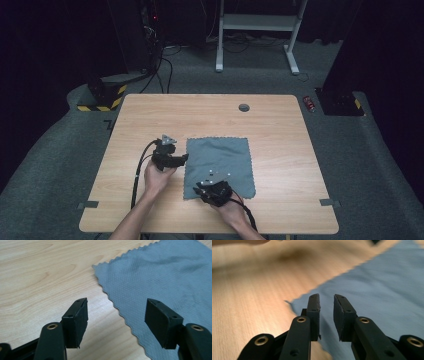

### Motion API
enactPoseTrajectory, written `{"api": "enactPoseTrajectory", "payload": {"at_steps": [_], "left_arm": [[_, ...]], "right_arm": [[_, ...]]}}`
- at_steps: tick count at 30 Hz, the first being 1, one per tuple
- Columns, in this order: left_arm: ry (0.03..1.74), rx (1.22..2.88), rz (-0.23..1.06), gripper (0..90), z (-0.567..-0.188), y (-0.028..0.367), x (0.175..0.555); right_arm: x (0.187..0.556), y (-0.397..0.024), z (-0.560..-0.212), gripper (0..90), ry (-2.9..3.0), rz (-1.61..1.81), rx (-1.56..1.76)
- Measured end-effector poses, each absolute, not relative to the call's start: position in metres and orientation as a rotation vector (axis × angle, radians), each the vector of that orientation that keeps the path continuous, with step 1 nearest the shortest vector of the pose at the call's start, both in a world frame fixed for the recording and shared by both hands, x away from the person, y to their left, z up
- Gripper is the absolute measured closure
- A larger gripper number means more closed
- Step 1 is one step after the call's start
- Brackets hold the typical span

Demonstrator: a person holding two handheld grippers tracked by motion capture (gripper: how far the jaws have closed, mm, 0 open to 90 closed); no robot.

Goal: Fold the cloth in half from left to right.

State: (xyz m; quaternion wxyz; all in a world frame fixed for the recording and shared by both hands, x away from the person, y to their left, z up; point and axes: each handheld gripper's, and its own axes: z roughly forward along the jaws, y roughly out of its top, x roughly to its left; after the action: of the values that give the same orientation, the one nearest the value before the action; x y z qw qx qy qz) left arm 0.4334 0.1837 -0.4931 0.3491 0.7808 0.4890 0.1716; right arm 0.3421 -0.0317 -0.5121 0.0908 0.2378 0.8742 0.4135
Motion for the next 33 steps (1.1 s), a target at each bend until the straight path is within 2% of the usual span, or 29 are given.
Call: {"api": "enactPoseTrajectory", "payload": {"at_steps": [3,7,14,17,23,26,33], "left_arm": [[1.278,1.973,0.434,36.7,-0.492,0.186,0.437],[1.297,2.005,0.439,36.1,-0.492,0.188,0.445],[1.313,2.013,0.449,38.7,-0.491,0.185,0.461],[1.328,1.961,0.447,41.6,-0.493,0.186,0.467],[1.371,1.99,0.435,41.0,-0.499,0.182,0.489],[1.371,1.983,0.445,41.5,-0.501,0.179,0.496],[1.383,2.018,0.437,45.4,-0.512,0.171,0.505]], "right_arm": [[0.338,-0.009,-0.518,75.4,2.642,1.187,0.633],[0.337,0.004,-0.523,74.9,2.664,1.149,0.594],[0.329,0.008,-0.521,71.2,2.651,1.144,0.547],[0.326,0.006,-0.518,67.9,2.641,1.167,0.55],[0.32,0.009,-0.522,63.6,2.65,1.122,0.549],[0.319,0.009,-0.523,64.3,2.643,1.124,0.554],[0.318,0.009,-0.522,75.0,2.642,1.101,0.548]]}}
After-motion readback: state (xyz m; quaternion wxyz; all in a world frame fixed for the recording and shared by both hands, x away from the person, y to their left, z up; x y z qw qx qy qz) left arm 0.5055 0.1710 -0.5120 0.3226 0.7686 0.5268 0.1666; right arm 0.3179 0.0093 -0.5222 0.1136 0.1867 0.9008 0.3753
